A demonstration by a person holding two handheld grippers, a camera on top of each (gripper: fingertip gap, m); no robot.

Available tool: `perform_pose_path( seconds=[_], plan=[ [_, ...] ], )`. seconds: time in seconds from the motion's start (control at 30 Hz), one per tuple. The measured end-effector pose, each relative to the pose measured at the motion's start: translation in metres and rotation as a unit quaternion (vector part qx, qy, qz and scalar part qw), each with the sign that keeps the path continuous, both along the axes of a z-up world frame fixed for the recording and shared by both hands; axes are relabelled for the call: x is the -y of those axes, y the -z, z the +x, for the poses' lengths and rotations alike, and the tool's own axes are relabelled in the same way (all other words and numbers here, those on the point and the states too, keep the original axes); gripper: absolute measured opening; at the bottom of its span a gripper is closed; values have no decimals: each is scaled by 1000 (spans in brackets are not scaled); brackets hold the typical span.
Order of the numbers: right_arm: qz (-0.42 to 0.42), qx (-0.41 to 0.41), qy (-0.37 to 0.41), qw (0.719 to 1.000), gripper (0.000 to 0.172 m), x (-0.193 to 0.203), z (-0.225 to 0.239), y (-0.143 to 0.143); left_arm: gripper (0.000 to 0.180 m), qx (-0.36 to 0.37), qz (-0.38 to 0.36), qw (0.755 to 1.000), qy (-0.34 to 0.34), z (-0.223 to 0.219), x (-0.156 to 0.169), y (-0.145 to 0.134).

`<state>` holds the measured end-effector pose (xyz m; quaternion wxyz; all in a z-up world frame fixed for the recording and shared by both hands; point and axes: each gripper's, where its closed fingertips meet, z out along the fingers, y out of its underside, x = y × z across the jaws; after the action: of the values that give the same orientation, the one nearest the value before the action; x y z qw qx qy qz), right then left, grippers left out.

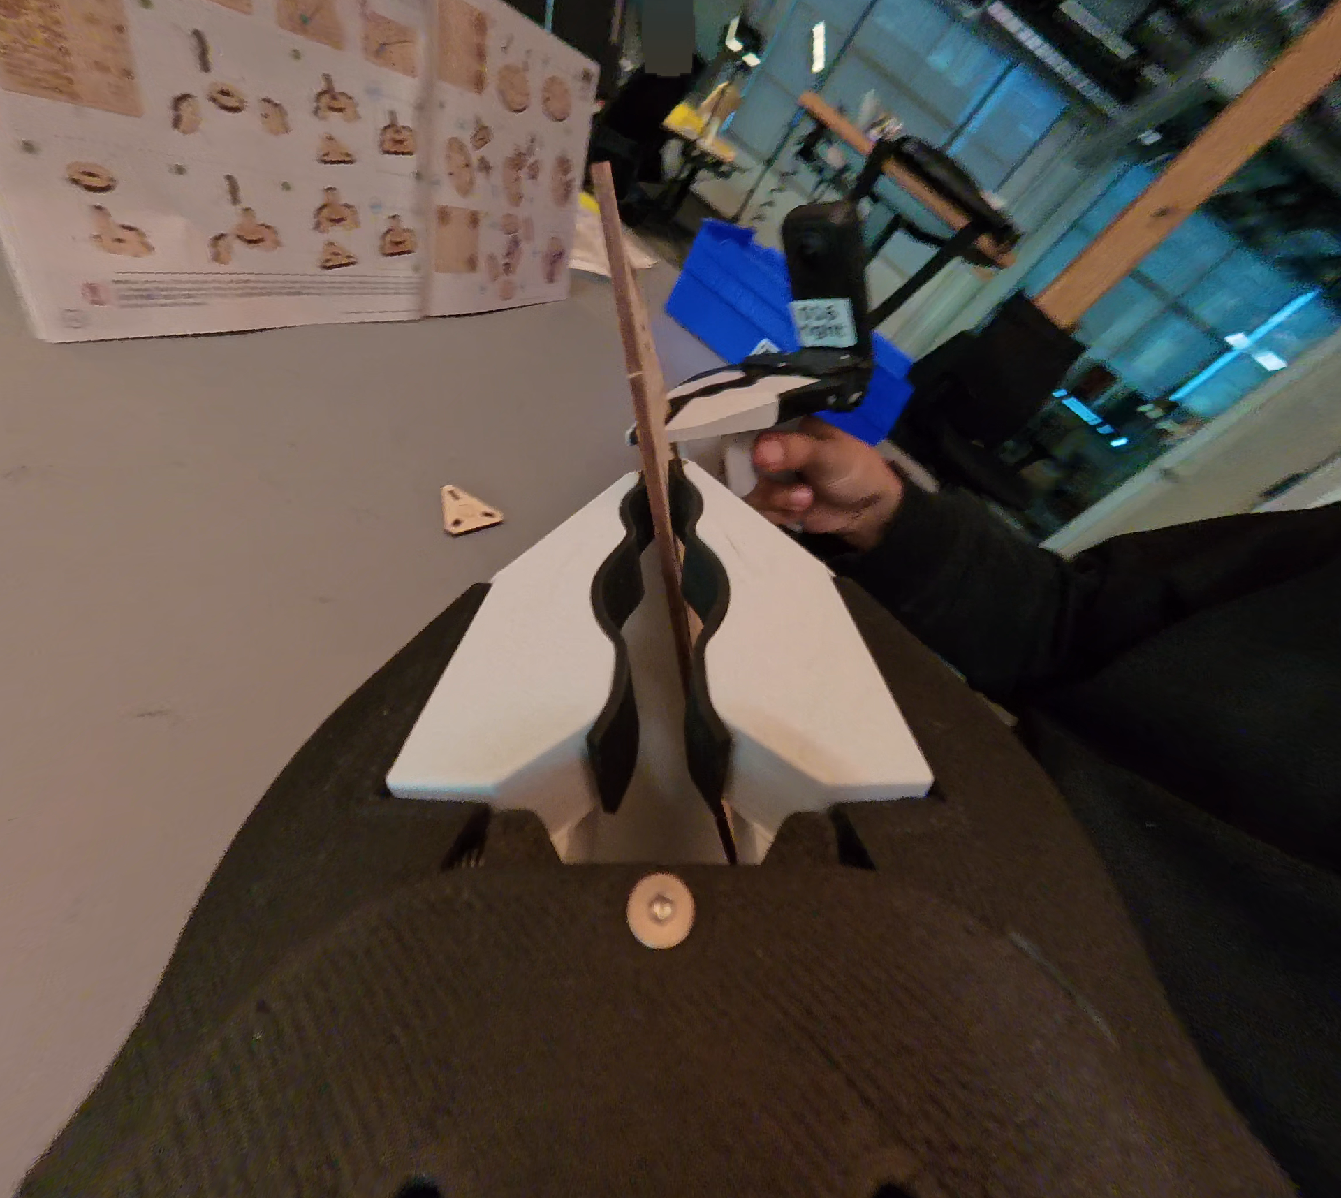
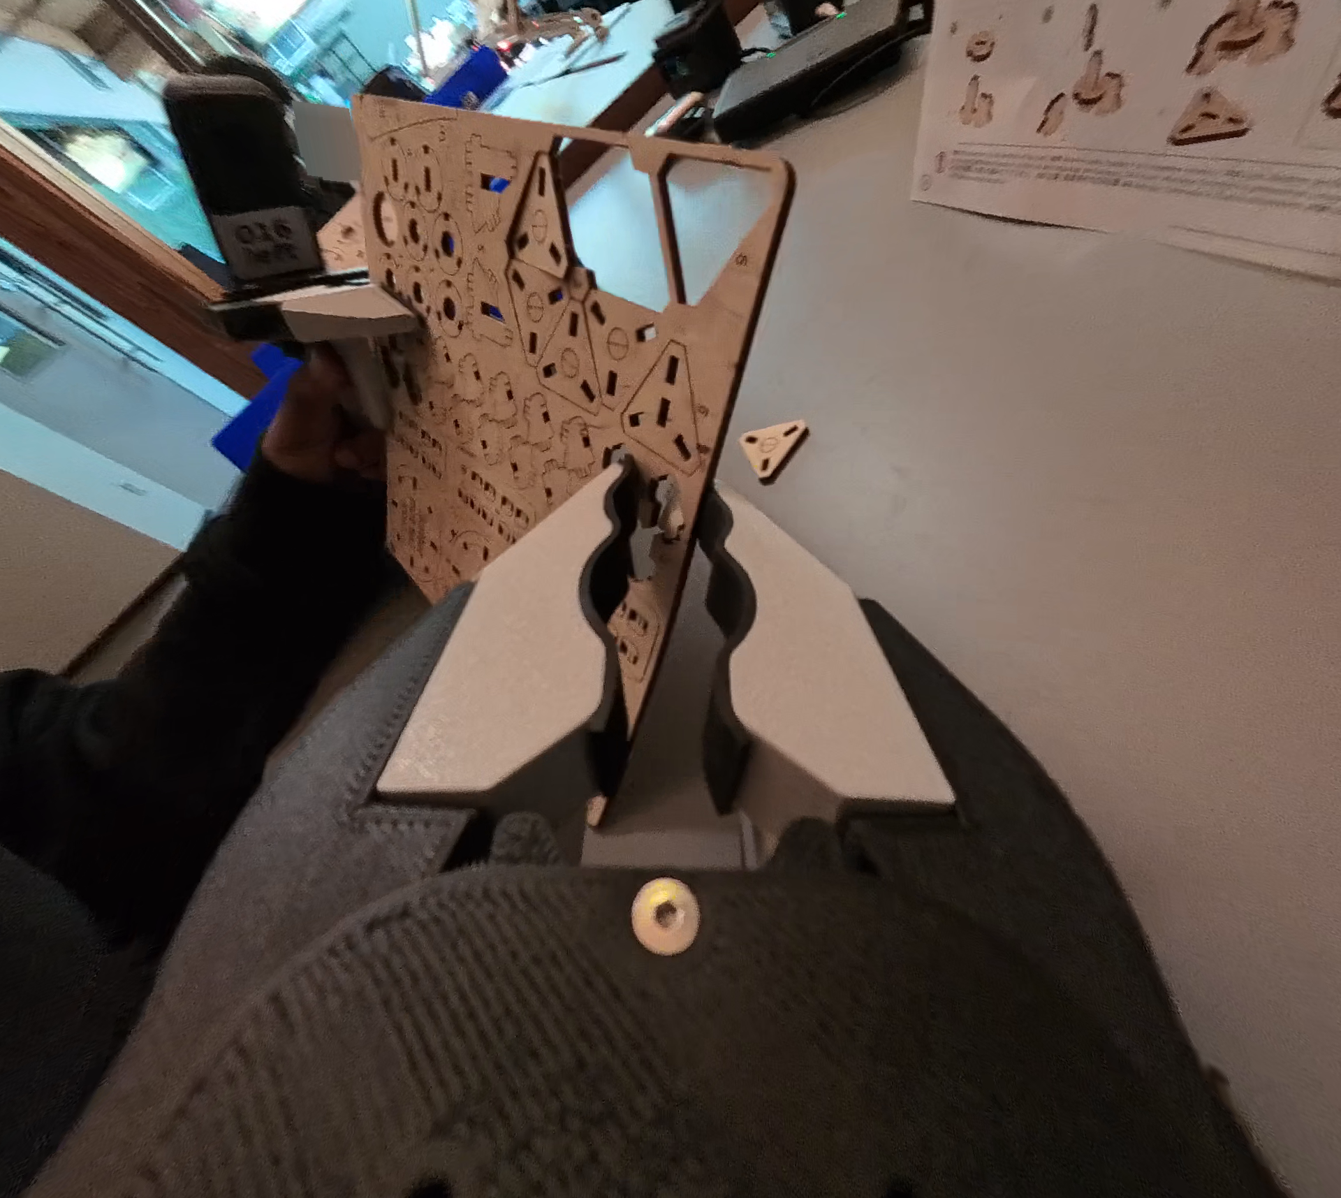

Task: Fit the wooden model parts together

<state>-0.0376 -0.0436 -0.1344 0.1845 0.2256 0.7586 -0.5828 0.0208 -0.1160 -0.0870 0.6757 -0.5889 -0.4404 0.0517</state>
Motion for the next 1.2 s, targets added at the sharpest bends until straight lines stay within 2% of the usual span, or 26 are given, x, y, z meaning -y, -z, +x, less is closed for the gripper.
perform_pose_path(
  seconds=[0.03, 0.27, 0.37, 0.53, 0.7, 1.2],
  plan=[
    [0, -4, 5, 1000, 16, 0, -1, -1, 2, 0, -14, 1000, -7, -1, 1, 3],
    [-35, 2, 10, 999, 17, 4, -1, -13, 1, -1, 16, 1000, -2, -1, 8, -3],
    [-29, -11, 21, 999, 32, -2, -7, -13, 1, -1, 16, 1000, -11, -1, 13, -3],
    [-84, 46, 29, 995, 34, -19, -17, -24, 1, -4, 30, 999, -17, 1, 22, -4],
    [-75, 46, 11, 996, 38, -12, -7, -19, 1, -8, 30, 999, -6, 2, 18, -5],
    [-56, 20, 15, 998, 12, -8, -5, -13, 1, -16, 16, 1000, 13, 5, 8, -5]
  ],
)
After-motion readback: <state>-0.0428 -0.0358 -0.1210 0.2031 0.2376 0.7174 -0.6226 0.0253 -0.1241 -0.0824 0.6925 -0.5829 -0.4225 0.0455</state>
